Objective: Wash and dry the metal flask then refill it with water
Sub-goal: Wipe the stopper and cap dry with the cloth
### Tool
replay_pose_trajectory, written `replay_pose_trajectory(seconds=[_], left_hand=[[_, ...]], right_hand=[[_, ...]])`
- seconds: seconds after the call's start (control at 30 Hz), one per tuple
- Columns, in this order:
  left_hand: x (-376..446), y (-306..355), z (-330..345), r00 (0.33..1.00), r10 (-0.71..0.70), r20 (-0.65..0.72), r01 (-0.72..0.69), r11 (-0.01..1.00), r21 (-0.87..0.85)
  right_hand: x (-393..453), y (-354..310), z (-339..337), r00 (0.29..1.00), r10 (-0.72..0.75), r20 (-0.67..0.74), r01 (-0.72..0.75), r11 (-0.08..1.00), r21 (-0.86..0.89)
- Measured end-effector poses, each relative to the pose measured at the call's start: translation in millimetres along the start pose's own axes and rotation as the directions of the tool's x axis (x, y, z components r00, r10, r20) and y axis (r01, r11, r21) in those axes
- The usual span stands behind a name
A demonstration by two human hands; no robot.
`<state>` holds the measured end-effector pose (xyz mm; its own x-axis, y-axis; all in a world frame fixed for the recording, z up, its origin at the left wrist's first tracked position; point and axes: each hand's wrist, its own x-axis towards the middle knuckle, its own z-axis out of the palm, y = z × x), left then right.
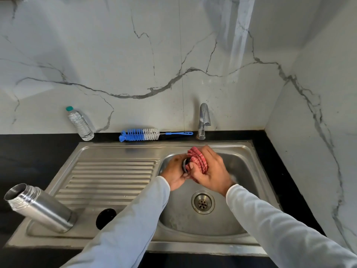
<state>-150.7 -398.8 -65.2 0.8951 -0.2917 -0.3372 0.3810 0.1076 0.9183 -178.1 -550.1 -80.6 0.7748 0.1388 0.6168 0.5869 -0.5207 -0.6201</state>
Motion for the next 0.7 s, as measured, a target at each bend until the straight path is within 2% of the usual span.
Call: replay_pose_trajectory(seconds=[0.03, 0.13, 0.17, 0.27, 0.37, 0.4, 0.43, 0.47, 0.5, 0.53, 0.57, 0.6, 0.63, 0.7], left_hand=[[-1, 2, 2, 1.0, -0.003, 0.014, 0.003, 1.0, -0.029], [-10, 11, 12, 0.998, -0.058, 0.018, 0.061, 0.98, -0.191], [-10, 12, 16, 0.999, -0.051, -0.009, 0.049, 0.982, -0.182], [-5, 3, 24, 0.979, 0.084, -0.188, -0.058, 0.989, 0.137], [-5, -3, 23, 0.927, 0.316, -0.201, -0.219, 0.892, 0.395], [-7, -3, 22, 0.894, 0.417, -0.162, -0.296, 0.822, 0.486], [-7, -5, 20, 0.855, 0.507, -0.112, -0.363, 0.737, 0.57], [-6, -8, 17, 0.819, 0.571, -0.052, -0.411, 0.647, 0.643], [-3, -13, 14, 0.798, 0.602, 0.016, -0.447, 0.575, 0.685], [0, -18, 12, 0.787, 0.612, 0.082, -0.48, 0.524, 0.704], [3, -22, 11, 0.785, 0.606, 0.129, -0.503, 0.501, 0.704], [5, -24, 9, 0.786, 0.598, 0.155, -0.517, 0.5, 0.695], [8, -27, 8, 0.794, 0.587, 0.159, -0.52, 0.518, 0.68], [12, -28, 8, 0.824, 0.55, 0.137, -0.503, 0.597, 0.625]], right_hand=[[2, 0, 0, 0.999, -0.043, -0.019, 0.043, 0.999, -0.034], [4, 8, -2, 0.999, -0.03, -0.034, 0.027, 0.997, -0.079], [3, 11, 0, 0.999, -0.028, -0.038, 0.024, 0.996, -0.091], [1, 10, 4, 0.994, 0.055, -0.097, -0.06, 0.997, -0.043], [5, 0, 10, 0.945, 0.308, -0.111, -0.307, 0.951, 0.032], [9, -1, 12, 0.885, 0.462, -0.061, -0.459, 0.887, 0.057], [16, -3, 12, 0.769, 0.639, 0.026, -0.638, 0.763, 0.107], [21, -3, 12, 0.605, 0.783, 0.147, -0.795, 0.583, 0.169], [25, -2, 10, 0.444, 0.853, 0.275, -0.893, 0.395, 0.216], [27, -2, 6, 0.349, 0.864, 0.364, -0.932, 0.282, 0.226], [29, 0, 3, 0.323, 0.861, 0.393, -0.942, 0.254, 0.219], [30, 3, 3, 0.336, 0.866, 0.371, -0.939, 0.277, 0.204], [28, 3, 3, 0.384, 0.869, 0.311, -0.922, 0.34, 0.186], [23, 5, 6, 0.555, 0.819, 0.146, -0.832, 0.545, 0.105]])
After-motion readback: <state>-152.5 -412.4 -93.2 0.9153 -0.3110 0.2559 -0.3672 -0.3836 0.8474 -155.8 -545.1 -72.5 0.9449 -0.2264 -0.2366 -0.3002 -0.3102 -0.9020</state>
